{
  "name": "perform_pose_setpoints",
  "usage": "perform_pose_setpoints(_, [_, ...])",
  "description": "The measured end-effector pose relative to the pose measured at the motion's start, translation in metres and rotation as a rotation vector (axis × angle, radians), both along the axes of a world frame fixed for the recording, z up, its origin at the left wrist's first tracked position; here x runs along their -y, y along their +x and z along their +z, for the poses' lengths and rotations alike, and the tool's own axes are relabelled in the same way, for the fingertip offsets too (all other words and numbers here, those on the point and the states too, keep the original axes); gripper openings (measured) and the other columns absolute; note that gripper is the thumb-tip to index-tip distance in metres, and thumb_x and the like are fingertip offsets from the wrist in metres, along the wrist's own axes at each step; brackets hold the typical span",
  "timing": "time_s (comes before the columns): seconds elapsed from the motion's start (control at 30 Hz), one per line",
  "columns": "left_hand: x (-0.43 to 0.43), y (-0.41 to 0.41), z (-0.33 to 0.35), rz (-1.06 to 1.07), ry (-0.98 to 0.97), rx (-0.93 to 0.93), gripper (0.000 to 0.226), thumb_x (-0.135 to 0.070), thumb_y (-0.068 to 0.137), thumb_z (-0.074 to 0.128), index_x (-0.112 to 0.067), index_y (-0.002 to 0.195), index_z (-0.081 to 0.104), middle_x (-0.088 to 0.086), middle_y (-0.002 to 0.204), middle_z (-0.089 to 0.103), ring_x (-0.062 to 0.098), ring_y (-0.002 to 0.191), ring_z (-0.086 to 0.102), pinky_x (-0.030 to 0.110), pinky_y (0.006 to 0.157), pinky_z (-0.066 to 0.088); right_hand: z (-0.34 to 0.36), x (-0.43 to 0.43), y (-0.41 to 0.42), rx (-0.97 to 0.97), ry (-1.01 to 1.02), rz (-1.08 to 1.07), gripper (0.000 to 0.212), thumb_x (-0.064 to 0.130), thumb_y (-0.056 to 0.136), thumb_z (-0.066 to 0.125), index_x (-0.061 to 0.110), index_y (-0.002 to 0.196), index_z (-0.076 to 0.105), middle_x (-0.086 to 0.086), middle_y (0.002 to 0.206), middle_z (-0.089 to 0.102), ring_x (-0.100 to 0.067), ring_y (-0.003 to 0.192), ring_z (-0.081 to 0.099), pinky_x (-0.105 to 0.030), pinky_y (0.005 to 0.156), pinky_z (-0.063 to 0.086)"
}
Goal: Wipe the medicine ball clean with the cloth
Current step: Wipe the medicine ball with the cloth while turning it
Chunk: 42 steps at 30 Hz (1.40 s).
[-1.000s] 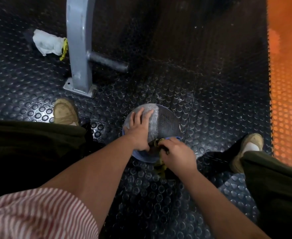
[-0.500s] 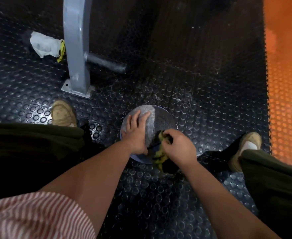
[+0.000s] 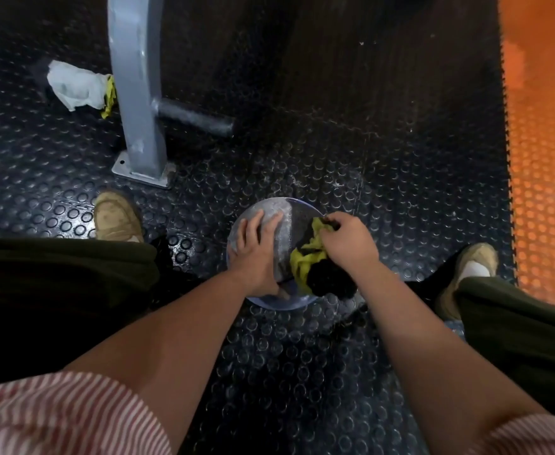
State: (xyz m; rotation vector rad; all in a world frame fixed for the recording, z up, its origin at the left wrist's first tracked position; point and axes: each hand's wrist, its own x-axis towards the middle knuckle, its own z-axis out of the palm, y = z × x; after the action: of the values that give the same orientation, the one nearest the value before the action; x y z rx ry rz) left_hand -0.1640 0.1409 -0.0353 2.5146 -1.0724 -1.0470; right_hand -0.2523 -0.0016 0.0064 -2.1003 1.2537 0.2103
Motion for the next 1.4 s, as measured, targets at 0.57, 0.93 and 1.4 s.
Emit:
perform_pose_setpoints(0.57, [-0.019,-0.009,-0.004,-0.067,-0.004,0.021,0.136,-0.042,0.062,0.087,-0.036,0.147,-0.018,-0.004,0.153,-0.030,0.030,0.143,-0.026,0.058,0.116,0.000,0.010,-0.024,-0.015,0.194,-0.198,0.127,0.031,0.023,0.094,0.052,0.029,0.124,0.059,0.004,0.118,0.060,-0.021,0.103,0.058,-0.032,0.075,0.047])
perform_pose_setpoints(0.93, [-0.029,0.003,-0.006,-0.116,0.046,0.009,0.160,-0.053,0.046,0.092,-0.038,0.140,-0.036,-0.008,0.150,-0.042,0.027,0.143,-0.029,0.055,0.119,-0.002,-0.017,-0.044,-0.021,0.080,-0.069,0.191,0.043,0.029,0.096,0.045,0.030,0.139,0.047,0.005,0.138,0.038,-0.031,0.121,0.037,-0.040,0.100,0.036])
perform_pose_setpoints(1.4, [-0.026,-0.006,-0.008,0.109,-0.061,-0.087,0.145,-0.042,0.052,0.093,-0.042,0.147,-0.016,-0.012,0.155,-0.026,0.025,0.146,-0.020,0.056,0.119,0.003,-0.006,-0.042,0.008,0.006,-0.207,0.326,0.034,0.028,0.096,0.046,0.017,0.124,0.061,-0.009,0.118,0.048,-0.032,0.099,0.054,-0.036,0.077,0.044])
